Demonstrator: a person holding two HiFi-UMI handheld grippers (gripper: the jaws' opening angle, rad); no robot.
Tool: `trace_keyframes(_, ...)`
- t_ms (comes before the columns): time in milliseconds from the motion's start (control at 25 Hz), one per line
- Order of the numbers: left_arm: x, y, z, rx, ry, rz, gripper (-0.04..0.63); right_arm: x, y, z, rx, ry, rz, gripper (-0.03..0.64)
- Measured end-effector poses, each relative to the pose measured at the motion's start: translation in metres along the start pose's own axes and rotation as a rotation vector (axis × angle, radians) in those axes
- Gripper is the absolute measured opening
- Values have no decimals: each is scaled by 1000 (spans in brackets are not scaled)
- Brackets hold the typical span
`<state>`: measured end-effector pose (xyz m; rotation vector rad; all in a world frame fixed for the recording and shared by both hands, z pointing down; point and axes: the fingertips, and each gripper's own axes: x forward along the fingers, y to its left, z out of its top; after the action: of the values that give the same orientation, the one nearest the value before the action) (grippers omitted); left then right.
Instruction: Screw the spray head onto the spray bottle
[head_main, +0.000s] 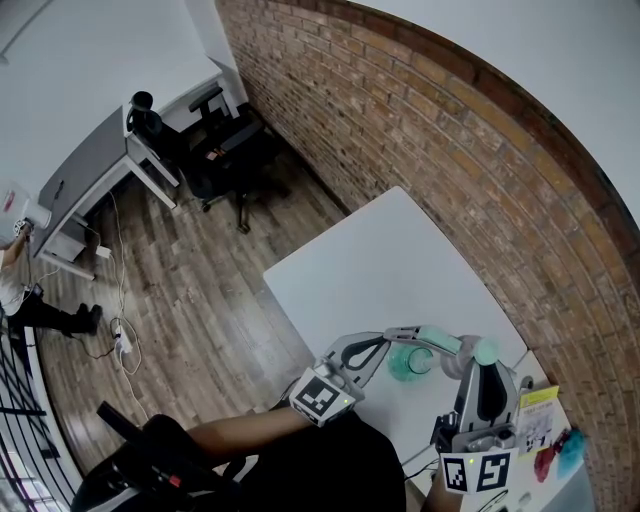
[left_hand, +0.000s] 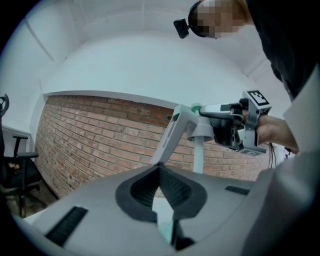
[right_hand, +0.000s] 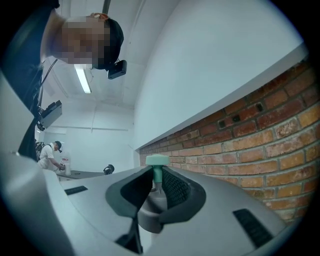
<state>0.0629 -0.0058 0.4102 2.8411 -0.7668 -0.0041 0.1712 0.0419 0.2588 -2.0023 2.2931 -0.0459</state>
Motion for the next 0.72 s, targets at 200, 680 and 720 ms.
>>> trace_keyframes(200,0,-2,3,-9,-3,5,2,-4,-5,1,27,-8,-13,61)
trace_keyframes(680,-4,-2,-5,11,-4,-1,2,-4,-12,-8,29,-2,-34,61)
trace_keyframes(720,-4,-2,-2,2,-3,5,2,-4,-12,-10,29,1,-35,61)
